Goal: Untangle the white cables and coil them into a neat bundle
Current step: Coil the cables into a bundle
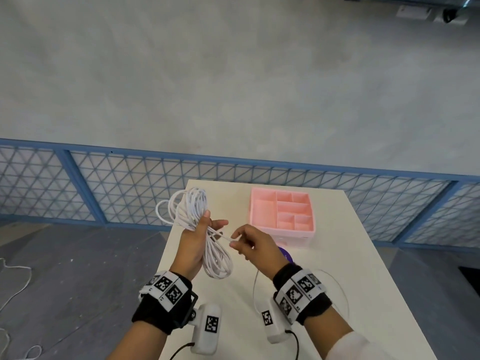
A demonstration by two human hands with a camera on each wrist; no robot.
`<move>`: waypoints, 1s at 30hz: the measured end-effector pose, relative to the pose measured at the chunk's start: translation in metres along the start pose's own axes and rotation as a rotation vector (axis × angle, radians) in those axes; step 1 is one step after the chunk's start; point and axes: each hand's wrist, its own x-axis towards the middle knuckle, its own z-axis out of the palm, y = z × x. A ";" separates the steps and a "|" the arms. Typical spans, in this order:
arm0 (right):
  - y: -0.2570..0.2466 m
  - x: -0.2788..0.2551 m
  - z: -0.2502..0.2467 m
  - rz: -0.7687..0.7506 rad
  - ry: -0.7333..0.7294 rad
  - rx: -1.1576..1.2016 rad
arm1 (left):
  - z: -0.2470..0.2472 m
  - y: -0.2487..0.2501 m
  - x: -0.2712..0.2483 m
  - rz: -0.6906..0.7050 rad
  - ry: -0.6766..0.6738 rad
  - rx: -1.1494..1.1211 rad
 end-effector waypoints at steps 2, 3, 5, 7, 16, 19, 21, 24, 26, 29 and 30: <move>0.017 -0.005 -0.012 0.068 -0.091 -0.003 | -0.007 0.008 0.007 0.005 -0.007 -0.130; 0.025 -0.009 -0.016 0.087 -0.115 0.026 | -0.009 0.011 0.010 0.006 -0.012 -0.207; 0.036 -0.014 -0.022 0.146 -0.130 0.106 | -0.012 0.017 0.014 0.001 -0.025 -0.332; 0.040 -0.017 -0.021 0.246 -0.151 0.131 | -0.012 0.018 0.017 0.018 -0.036 -0.352; -0.032 -0.007 -0.001 -0.281 -0.611 -0.823 | -0.007 0.005 0.015 0.181 0.050 0.121; -0.062 0.002 -0.002 -0.393 -0.494 -0.597 | 0.002 0.005 0.002 0.161 0.003 0.195; -0.068 0.003 -0.007 -0.276 -0.314 -0.528 | 0.009 0.005 -0.005 0.136 -0.009 0.184; -0.062 -0.001 -0.009 -0.134 -0.151 -0.625 | 0.017 -0.001 -0.014 0.079 0.018 0.149; -0.055 -0.002 -0.007 -0.050 -0.135 -0.672 | 0.021 -0.006 -0.019 0.040 0.017 0.261; -0.044 -0.001 -0.005 0.025 -0.147 -0.655 | 0.020 -0.015 -0.021 -0.053 -0.028 0.328; -0.040 0.000 -0.005 0.051 -0.153 -0.652 | 0.019 -0.017 -0.020 -0.076 -0.053 0.320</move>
